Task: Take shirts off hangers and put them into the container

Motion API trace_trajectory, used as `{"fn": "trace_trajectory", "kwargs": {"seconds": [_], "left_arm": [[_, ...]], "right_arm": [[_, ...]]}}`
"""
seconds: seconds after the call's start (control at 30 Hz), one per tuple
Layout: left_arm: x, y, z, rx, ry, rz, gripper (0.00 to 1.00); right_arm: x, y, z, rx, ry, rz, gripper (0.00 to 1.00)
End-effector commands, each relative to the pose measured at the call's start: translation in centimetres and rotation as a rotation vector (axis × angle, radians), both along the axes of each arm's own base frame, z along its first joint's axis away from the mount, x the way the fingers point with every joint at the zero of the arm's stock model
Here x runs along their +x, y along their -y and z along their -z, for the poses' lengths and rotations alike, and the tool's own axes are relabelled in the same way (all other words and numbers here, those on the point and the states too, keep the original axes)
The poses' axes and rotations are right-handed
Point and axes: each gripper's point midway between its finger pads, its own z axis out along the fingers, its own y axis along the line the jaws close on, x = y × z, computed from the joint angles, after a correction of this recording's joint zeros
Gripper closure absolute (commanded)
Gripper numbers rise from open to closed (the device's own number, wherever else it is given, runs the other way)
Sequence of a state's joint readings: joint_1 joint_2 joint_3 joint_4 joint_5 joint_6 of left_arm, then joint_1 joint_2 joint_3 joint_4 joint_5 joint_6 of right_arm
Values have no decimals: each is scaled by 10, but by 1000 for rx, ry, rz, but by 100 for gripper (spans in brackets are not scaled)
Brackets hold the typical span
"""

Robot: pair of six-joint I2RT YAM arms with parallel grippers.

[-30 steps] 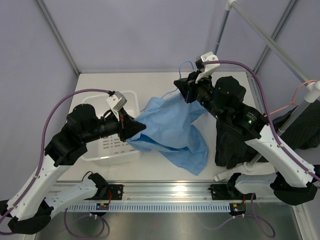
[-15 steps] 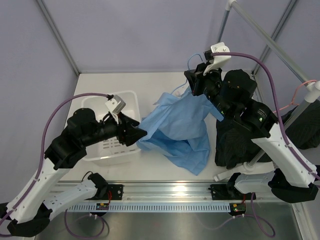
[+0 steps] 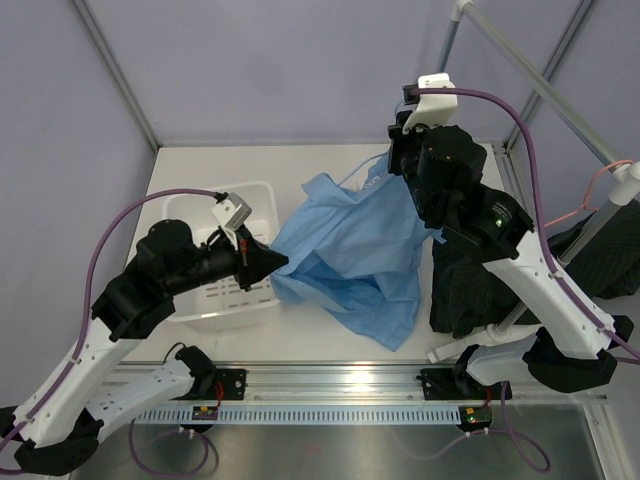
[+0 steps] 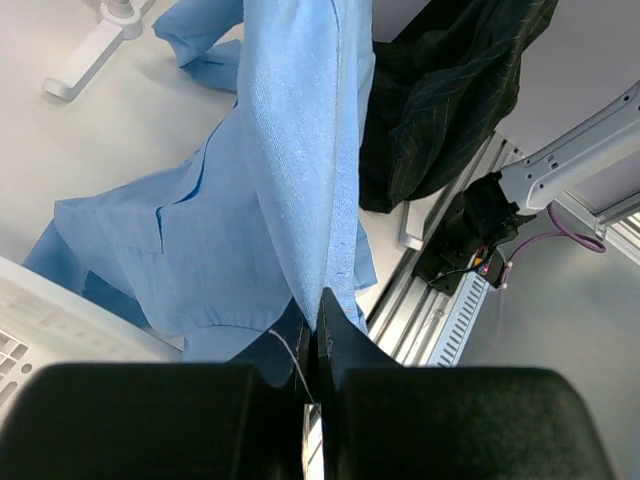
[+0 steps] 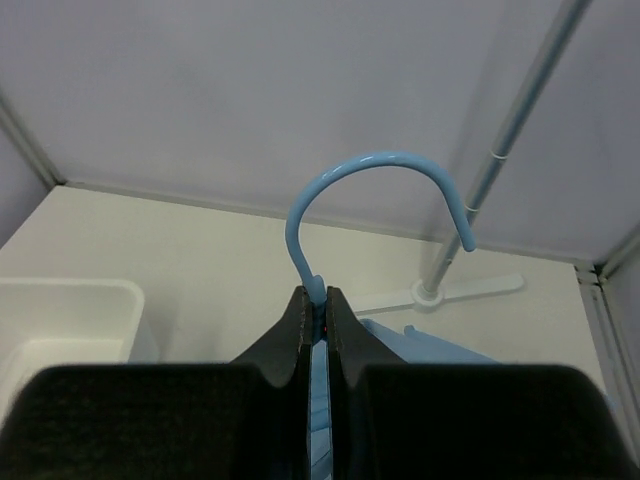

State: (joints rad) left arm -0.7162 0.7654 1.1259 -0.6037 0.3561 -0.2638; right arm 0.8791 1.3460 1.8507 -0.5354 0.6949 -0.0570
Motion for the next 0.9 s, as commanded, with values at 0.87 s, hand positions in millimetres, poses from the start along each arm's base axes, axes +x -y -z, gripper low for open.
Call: {"fn": "trace_trajectory", "kwargs": {"seconds": [0.87], "left_arm": [[25,-26,89,157,-134,-234,100]], "right_arm": [[20,171,-62,328,116,549,100]]}}
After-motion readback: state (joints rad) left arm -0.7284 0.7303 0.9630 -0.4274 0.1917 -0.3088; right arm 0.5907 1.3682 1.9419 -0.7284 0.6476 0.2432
